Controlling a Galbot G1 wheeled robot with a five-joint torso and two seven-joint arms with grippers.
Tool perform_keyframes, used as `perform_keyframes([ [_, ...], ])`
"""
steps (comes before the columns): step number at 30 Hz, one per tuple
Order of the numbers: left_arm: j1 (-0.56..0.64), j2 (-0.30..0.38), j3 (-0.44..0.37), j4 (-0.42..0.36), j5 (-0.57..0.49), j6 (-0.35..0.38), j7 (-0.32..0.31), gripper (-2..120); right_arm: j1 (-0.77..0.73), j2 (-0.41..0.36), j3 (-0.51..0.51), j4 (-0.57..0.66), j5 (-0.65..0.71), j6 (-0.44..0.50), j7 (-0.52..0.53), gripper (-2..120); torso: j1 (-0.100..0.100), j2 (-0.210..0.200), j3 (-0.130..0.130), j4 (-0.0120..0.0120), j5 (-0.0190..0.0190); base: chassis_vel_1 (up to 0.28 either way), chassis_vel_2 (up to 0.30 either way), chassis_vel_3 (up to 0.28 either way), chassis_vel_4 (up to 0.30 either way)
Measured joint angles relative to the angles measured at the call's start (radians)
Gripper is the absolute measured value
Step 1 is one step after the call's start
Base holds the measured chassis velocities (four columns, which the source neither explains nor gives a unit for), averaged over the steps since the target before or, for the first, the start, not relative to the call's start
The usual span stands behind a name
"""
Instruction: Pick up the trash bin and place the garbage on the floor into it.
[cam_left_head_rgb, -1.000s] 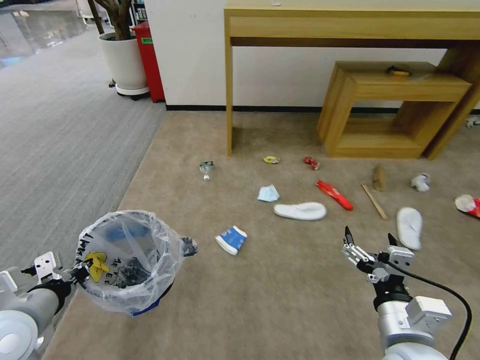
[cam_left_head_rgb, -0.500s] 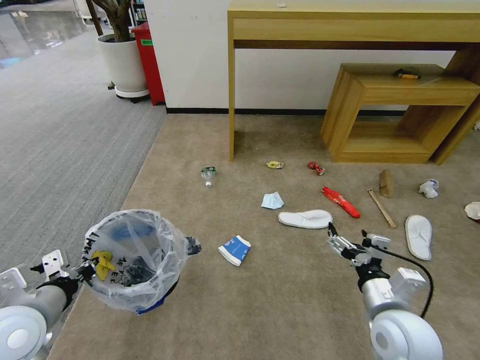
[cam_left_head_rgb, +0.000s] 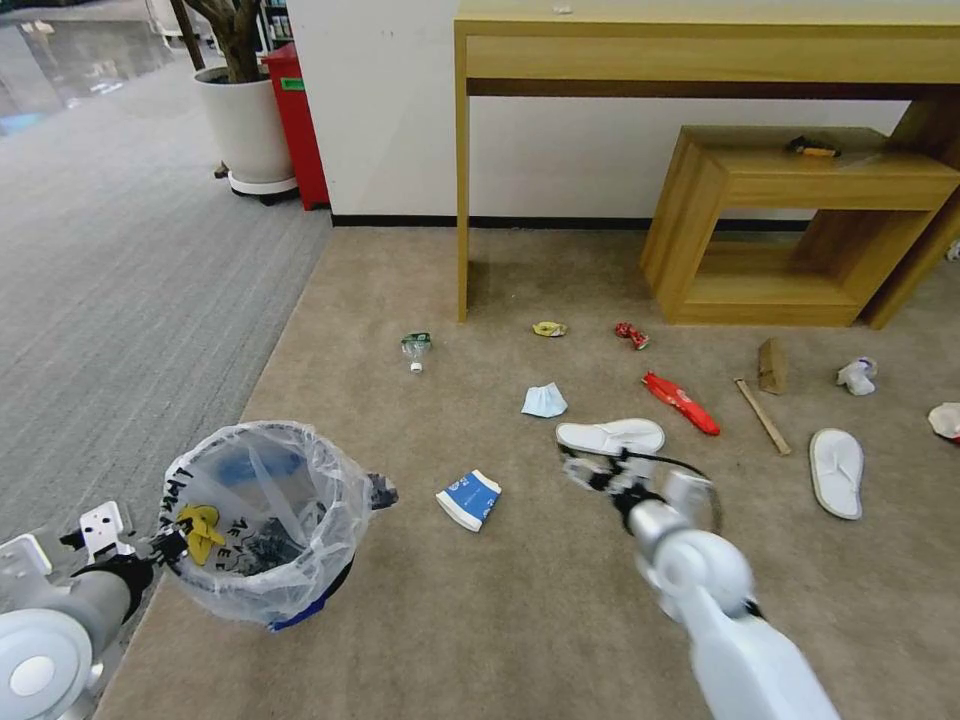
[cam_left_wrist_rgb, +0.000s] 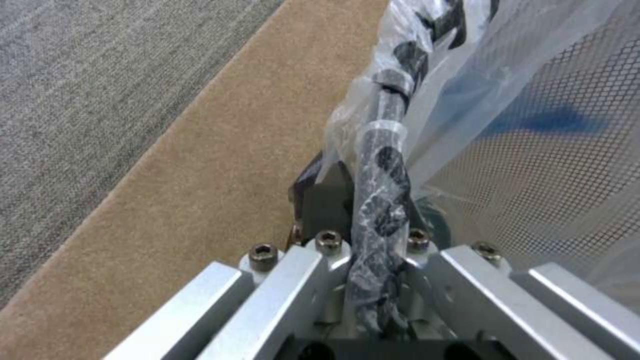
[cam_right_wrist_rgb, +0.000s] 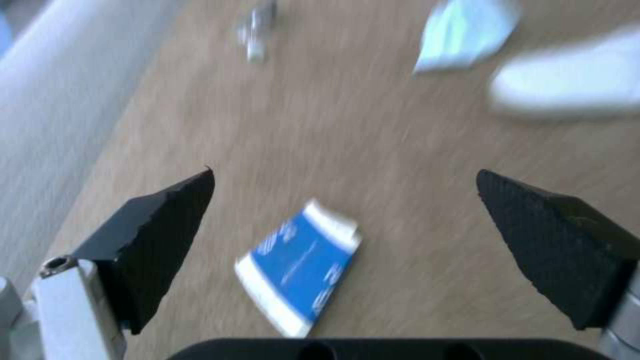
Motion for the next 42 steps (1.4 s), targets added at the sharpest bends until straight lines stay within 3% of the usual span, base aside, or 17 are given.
perform_keyframes([
  [3,0.004,0.004,0.000,-0.004,-0.005,0.000,-0.007,0,0.034,0.017,-0.026,-0.061,0.014,-0.010,-0.001,100,0.000,0.000,0.000,-0.0001,0.0002,0.000,0.000,0.000,0.000],
  [6,0.016,0.010,-0.008,-0.013,-0.013,0.000,-0.021,0,0.130,0.085,-0.098,-0.242,0.075,-0.067,0.046,100,0.000,0.000,0.000,-0.0002,-0.0001,0.000,0.000,0.000,0.000],
  [12,0.015,0.003,-0.001,-0.013,-0.007,0.000,-0.019,0,0.166,0.130,-0.102,-0.339,0.095,-0.076,0.104,100,0.000,0.000,0.000,-0.0002,0.0001,0.000,0.000,0.000,0.000],
  [21,0.021,0.003,0.010,-0.015,-0.004,0.000,-0.018,0,0.238,0.180,-0.071,-0.504,0.140,-0.072,0.015,100,0.000,0.000,0.000,-0.0001,0.0001,0.000,0.000,0.000,0.000],
  [35,0.023,0.004,0.015,-0.009,-0.003,0.000,-0.015,0,0.277,0.213,-0.047,-0.595,0.135,-0.078,0.000,100,0.000,0.000,0.000,-0.0002,0.0001,0.000,0.000,0.000,0.000],
  [42,0.019,0.007,0.018,-0.005,-0.002,0.000,-0.012,0,0.307,0.221,-0.032,-0.655,0.090,-0.058,-0.068,100,0.000,0.000,0.000,-0.0002,0.0001,0.000,0.000,0.000,0.000],
])
